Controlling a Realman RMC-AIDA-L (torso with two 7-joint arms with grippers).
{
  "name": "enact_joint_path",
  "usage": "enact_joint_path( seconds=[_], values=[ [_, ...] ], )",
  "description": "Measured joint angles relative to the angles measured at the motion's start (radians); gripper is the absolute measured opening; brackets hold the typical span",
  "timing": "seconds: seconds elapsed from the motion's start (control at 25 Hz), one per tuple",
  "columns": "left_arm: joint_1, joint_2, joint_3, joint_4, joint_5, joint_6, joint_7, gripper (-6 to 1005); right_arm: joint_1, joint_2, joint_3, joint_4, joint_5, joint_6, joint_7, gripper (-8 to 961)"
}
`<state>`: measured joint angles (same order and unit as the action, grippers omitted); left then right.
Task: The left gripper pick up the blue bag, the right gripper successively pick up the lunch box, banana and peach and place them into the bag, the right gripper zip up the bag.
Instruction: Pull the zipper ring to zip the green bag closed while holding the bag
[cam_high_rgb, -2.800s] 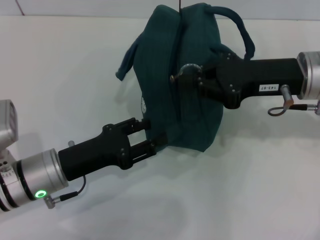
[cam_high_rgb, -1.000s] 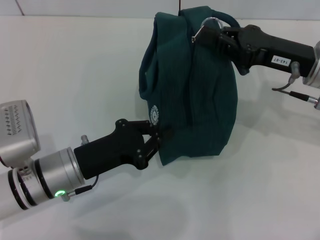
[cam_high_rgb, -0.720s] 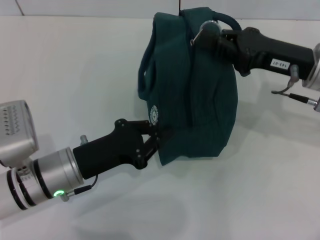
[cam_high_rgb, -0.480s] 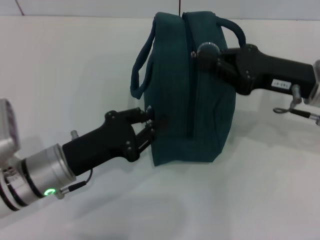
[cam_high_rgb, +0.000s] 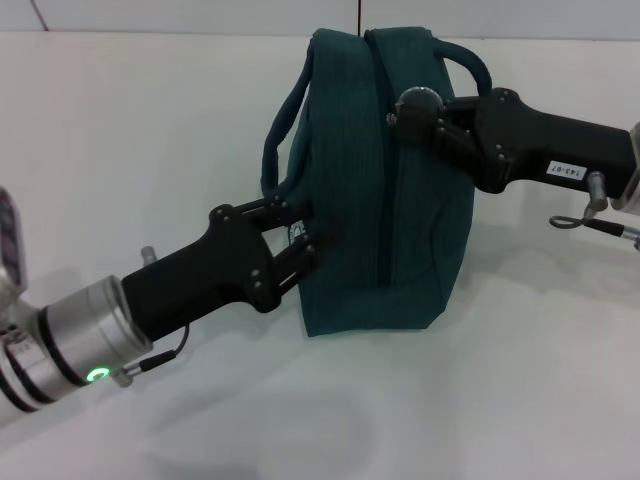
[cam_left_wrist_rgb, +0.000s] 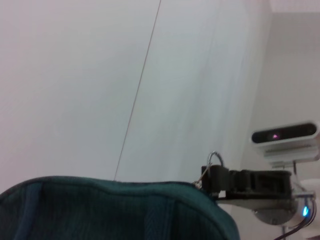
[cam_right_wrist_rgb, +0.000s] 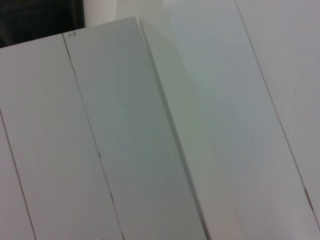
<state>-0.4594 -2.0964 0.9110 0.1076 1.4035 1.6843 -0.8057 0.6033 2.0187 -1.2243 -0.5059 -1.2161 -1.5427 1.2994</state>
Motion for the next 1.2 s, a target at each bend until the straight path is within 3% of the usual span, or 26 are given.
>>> enact_joint_path(
  seconds=[0.56,0.76,1.2],
  values=[
    [-0.032,-0.006,0.002,-0.009,0.002,-0.058,0.031,256,0.005,0.001,0.004,0.0,0.005,0.018,0.0,9],
    [-0.037,-0.006,0.015,-0.008,0.004,-0.073,0.052,55,0.017,0.003,0.001,0.0,0.023,0.053,0.002,10],
    [-0.046,-0.008,0.051,-0.03,0.005,-0.083,0.083,55,0.047,0.005,0.003,0.011,0.105,0.149,0.007,9]
  ],
)
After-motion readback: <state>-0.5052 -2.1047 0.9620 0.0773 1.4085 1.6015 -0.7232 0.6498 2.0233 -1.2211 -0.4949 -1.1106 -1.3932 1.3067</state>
